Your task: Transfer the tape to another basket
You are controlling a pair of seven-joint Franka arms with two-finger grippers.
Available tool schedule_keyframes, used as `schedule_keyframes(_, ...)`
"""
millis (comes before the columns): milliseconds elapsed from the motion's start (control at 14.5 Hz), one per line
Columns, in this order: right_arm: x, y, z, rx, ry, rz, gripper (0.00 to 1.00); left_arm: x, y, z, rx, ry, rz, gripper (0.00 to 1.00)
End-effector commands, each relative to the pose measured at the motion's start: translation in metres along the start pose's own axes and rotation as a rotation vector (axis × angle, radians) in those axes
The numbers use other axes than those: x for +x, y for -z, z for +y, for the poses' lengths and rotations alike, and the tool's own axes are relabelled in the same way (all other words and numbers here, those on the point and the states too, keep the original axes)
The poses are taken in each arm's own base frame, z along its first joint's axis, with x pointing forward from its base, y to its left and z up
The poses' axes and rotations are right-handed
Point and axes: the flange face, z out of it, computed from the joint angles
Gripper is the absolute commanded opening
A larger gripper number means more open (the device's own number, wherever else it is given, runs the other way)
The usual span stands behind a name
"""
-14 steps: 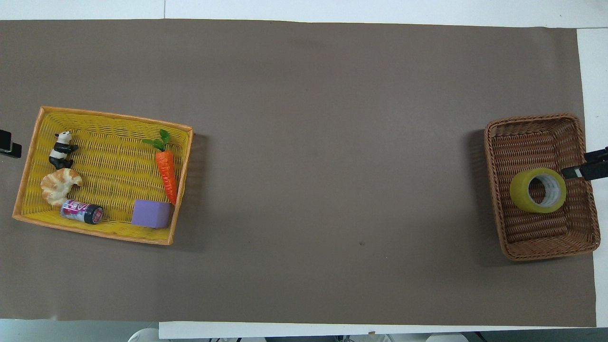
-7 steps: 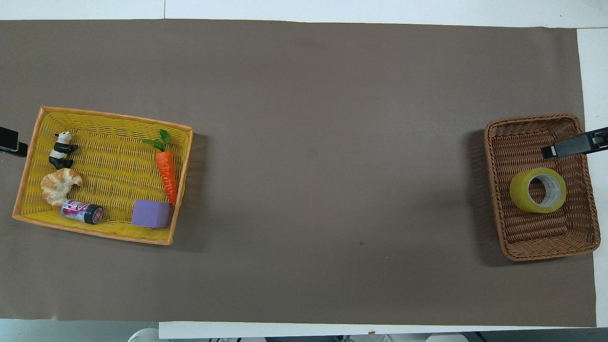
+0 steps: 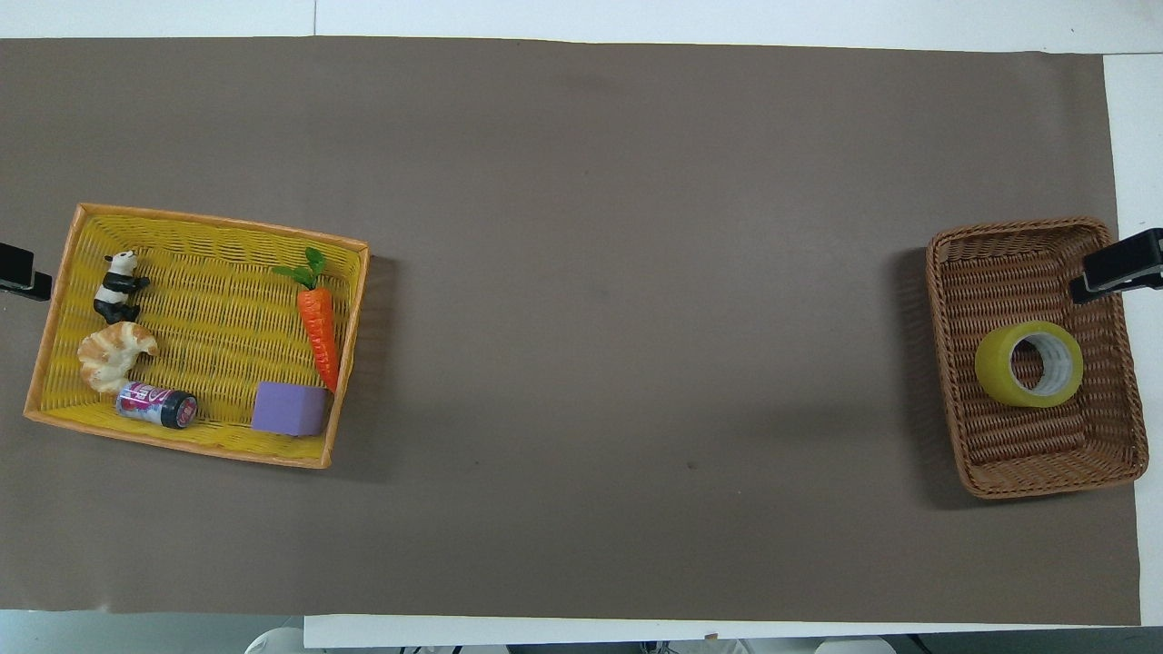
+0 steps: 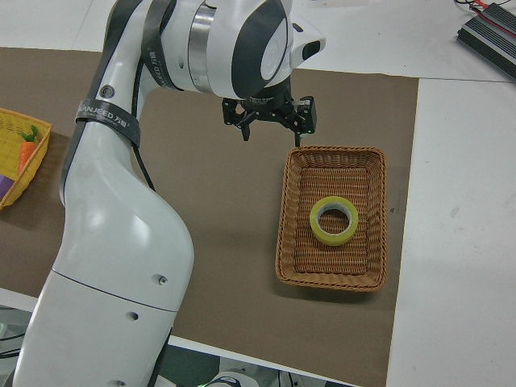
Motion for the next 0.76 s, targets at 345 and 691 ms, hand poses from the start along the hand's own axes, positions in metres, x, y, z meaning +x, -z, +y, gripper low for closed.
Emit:
schedule_keyframes(345,-0.001,0.006,-0.01,-0.028,0.001,-0.007,1.0,0.0,-0.001,-0.001,-0.003,-0.003,0.002,1.0)
schedule_keyframes(691,-0.01,0.0,0.002,-0.016,-0.019,-0.01,1.0,0.0,-0.001,-0.002,-0.003,-0.002,0.002,1.0)
